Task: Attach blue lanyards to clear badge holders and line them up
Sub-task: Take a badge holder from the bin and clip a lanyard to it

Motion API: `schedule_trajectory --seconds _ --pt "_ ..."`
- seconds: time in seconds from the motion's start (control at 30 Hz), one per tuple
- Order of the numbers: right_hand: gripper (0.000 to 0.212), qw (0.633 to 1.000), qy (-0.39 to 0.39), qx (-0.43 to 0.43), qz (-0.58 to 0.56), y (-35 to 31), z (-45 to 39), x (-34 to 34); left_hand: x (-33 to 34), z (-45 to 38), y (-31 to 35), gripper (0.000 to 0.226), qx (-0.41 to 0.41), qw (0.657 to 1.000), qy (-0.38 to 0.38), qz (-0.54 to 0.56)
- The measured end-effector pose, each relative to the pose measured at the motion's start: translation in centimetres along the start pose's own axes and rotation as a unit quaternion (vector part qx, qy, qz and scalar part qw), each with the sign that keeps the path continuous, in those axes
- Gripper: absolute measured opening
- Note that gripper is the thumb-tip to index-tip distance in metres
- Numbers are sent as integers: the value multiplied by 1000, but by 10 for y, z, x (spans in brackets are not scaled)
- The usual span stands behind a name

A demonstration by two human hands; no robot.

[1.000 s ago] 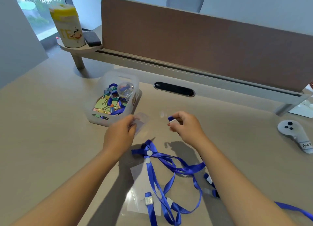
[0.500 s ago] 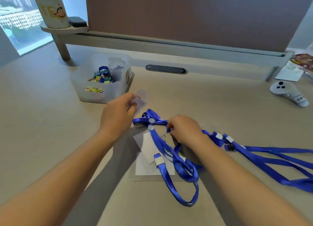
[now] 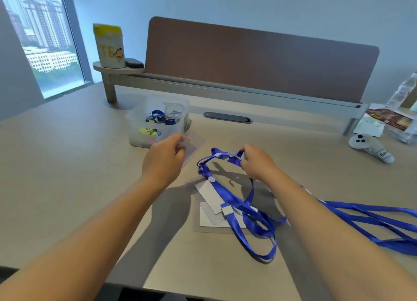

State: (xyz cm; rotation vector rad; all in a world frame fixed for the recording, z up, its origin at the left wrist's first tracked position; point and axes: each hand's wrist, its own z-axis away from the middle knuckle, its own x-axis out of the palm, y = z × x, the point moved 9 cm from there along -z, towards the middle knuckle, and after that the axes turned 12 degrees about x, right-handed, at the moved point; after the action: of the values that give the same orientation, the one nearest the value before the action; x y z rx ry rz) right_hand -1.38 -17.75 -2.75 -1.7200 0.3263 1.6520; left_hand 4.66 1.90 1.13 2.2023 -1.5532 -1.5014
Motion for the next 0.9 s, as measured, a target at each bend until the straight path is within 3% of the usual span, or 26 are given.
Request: schedule_trajectory --seconds 0.17,0.33,0.53,0.9 --pt "17 979 -71 19 -191 -11 -4 -20 -6 -3 -7 23 -40 999 7 9" --pt "18 957 -108 40 -267 -15 -3 -27 -6 -7 -10 24 -62 998 10 23" --pt "27 978 -41 -27 -202 -31 -4 -43 -8 -12 -9 25 -64 998 11 19" --pt "16 943 37 -41 -330 -85 -35 -56 -37 -30 -41 25 -86 996 32 14"
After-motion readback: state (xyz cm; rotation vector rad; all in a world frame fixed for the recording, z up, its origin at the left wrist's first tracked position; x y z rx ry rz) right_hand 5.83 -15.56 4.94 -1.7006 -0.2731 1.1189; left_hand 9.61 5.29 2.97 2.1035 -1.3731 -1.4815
